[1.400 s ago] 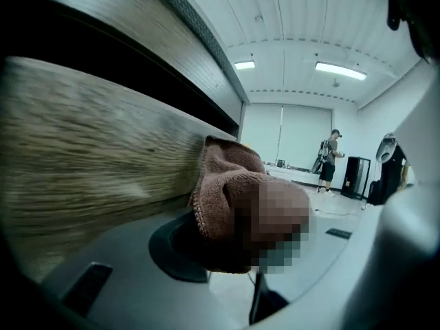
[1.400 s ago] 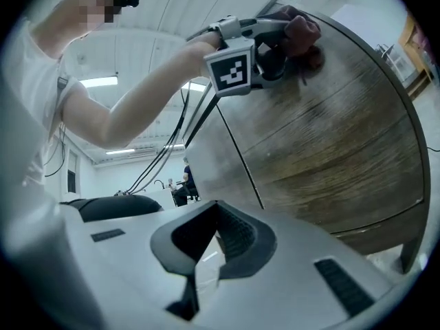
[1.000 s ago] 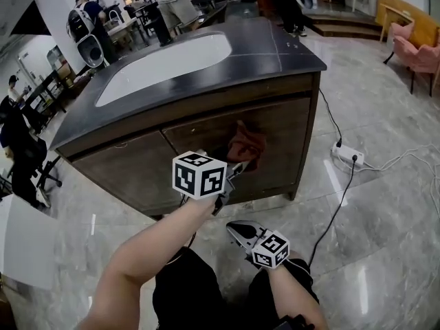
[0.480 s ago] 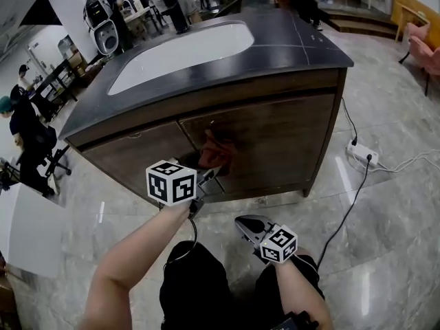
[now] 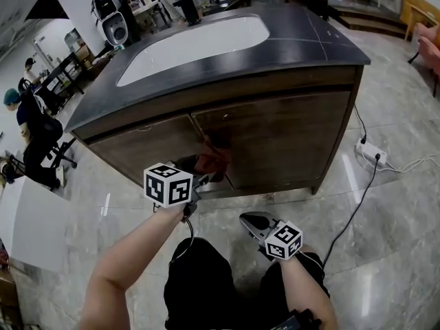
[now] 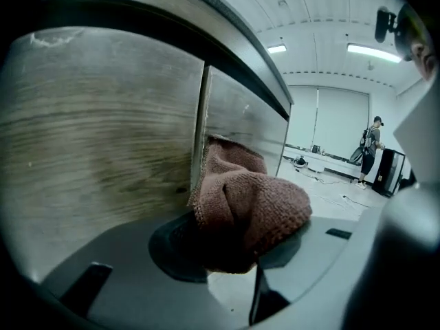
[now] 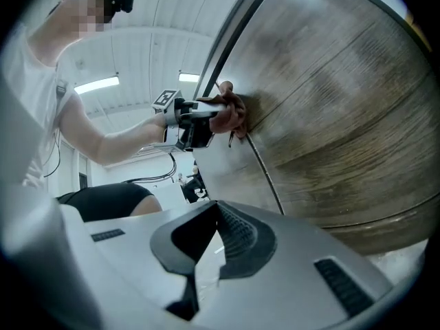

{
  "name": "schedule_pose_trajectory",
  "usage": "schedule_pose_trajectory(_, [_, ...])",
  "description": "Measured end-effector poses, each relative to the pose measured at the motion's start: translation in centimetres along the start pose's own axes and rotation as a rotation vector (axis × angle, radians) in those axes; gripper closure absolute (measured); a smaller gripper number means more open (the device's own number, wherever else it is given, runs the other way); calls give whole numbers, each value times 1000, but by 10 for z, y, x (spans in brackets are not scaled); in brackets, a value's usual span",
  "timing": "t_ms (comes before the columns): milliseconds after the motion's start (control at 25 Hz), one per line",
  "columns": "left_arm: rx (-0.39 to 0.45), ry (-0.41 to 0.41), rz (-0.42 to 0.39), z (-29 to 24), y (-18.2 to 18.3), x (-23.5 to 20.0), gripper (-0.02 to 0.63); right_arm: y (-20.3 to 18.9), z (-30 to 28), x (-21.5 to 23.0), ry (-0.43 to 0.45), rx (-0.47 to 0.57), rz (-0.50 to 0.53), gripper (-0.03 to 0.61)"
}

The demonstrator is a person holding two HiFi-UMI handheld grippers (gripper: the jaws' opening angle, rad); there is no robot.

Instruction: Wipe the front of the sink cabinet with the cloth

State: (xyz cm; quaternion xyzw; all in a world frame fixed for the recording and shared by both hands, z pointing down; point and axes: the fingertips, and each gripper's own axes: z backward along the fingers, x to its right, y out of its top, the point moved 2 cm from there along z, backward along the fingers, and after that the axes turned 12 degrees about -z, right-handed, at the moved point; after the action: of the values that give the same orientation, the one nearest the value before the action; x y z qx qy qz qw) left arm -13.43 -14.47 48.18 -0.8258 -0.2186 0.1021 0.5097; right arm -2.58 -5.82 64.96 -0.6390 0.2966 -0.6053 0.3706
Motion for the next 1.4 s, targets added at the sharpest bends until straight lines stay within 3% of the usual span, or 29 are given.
schedule_pose_trajectory(160, [6,-15,18,-15,-3,4,480,1,4,0,-11,-3,4,566])
schedule_pose_trajectory(920, [23,-206,-128,-130,50,111,480,8,21,-27,-25,-51,110,566])
schedule_pose_trajectory(1200, [33,-303,-147,-169,57,147,480,13,32,-29,-44,-51,99,566])
schedule_pose_trajectory(1400, [36,-325,-170,-194,68,165,480,15,33,-32,-31,-54,88,566])
